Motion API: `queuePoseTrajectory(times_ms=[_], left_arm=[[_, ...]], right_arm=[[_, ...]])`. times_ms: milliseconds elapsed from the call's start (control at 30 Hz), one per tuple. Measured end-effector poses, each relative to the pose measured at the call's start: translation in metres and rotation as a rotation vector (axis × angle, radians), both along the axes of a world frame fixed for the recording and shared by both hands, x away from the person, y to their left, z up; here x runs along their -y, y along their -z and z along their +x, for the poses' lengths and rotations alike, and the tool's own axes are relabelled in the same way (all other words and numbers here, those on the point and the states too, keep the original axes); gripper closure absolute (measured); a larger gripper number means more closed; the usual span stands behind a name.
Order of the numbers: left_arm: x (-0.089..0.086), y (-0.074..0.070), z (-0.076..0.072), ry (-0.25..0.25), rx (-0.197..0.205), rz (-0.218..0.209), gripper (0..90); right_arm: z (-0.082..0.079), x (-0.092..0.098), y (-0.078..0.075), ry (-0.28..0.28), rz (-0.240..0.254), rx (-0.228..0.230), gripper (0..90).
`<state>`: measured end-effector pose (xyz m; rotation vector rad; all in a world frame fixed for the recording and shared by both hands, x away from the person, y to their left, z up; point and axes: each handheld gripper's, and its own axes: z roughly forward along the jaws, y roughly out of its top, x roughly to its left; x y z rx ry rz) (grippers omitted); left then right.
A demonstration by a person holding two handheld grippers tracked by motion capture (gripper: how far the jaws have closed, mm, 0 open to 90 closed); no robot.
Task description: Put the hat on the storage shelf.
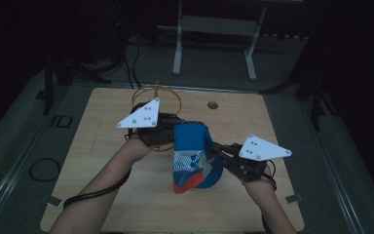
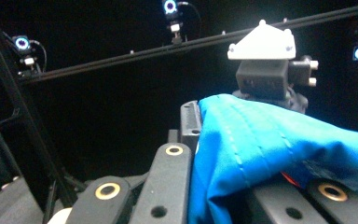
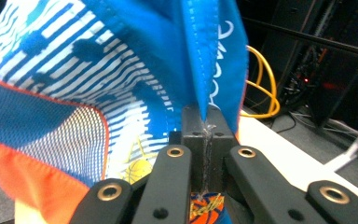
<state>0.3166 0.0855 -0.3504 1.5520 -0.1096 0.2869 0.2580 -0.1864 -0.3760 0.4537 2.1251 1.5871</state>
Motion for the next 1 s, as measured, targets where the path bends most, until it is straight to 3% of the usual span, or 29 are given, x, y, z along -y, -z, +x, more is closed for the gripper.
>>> queuePoseTrajectory(times_ms=[300,367,467,633,667,800,933,1000], left_arm=[[-0.016,0.008,-0.001,-0.028,0.003,0.068,89.9],[-0.018,0.010,-0.002,-0.022,0.008,0.063,89.3],[-0.023,0.008,-0.004,-0.056,0.019,0.070,81.0],[-0.032,0.006,-0.006,-0.084,-0.004,0.119,78.0],[-0.037,0.006,-0.007,-0.081,-0.035,0.151,71.3],[-0.048,0.004,-0.010,-0.071,-0.077,0.150,65.5],[-0.056,0.004,-0.015,-0.085,-0.062,0.171,57.6],[-0.057,0.006,-0.019,-0.097,-0.060,0.213,52.4]], right_arm=[[-0.001,0.011,-0.009,-0.004,0.002,-0.007,90.0],[0.000,0.012,-0.012,-0.011,-0.002,-0.009,90.0],[-0.001,0.016,-0.016,-0.005,-0.007,-0.007,90.0],[-0.001,0.021,-0.021,-0.005,0.008,-0.005,90.0],[-0.001,0.022,-0.025,0.002,-0.005,0.004,90.0],[-0.001,0.020,-0.026,0.001,-0.016,0.005,90.0],[0.001,0.020,-0.025,-0.009,-0.015,-0.010,90.0],[0.000,0.018,-0.025,-0.013,-0.025,-0.007,90.0]])
